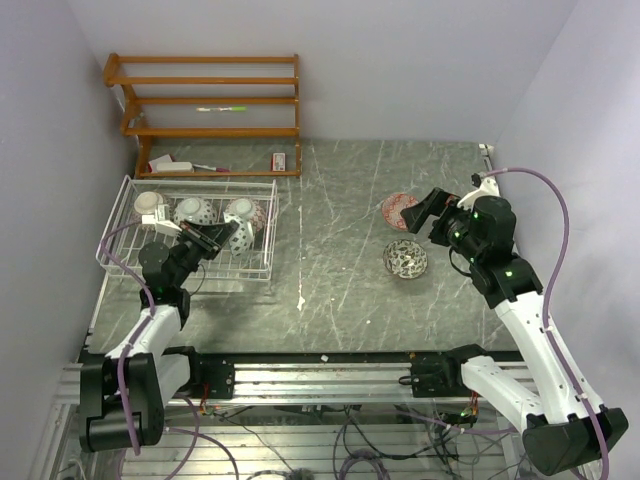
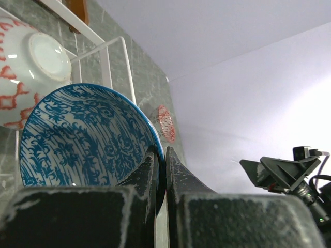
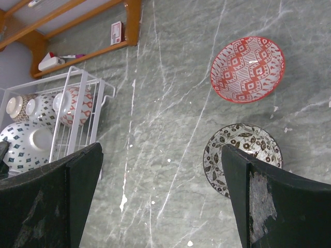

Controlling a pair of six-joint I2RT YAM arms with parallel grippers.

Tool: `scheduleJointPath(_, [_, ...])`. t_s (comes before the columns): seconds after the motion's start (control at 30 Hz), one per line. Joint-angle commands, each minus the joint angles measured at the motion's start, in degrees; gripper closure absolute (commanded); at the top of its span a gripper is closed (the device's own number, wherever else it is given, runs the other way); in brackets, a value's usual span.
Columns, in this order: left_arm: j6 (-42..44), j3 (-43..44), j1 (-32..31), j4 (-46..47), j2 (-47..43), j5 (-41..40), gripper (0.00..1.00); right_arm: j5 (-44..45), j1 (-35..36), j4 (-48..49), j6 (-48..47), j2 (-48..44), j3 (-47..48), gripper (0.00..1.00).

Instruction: Load the bowls into the dish rack

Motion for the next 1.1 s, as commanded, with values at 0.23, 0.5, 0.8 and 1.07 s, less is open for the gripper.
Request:
scheduleJointPath(0.23, [-3.7, -1.6, 2.67, 6.58, 6.18, 2.73, 0.93, -0.63, -0.42, 2.37, -0.01, 0.27, -1.21, 0.02])
scheduleJointPath(0.5, [-0.28, -1.49, 4.47, -1.0, 8.36, 1.15, 0.93, -1.17, -0.4, 3.72, 0.01, 1.56, -1.45, 0.02])
scheduleJointPath(0.8, [2.1, -3.22, 9.07, -3.19, 13.59, 1.33, 0.64, -1.69, -0.35, 5.2, -0.42, 3.39, -1.96, 0.02])
scheduleJointPath(1.07, [8.18, -1.81, 10.9, -12.49, 10.88, -2.17, 0.41, -1.96, -0.41, 6.03, -0.64, 4.41, -2.64, 0.02])
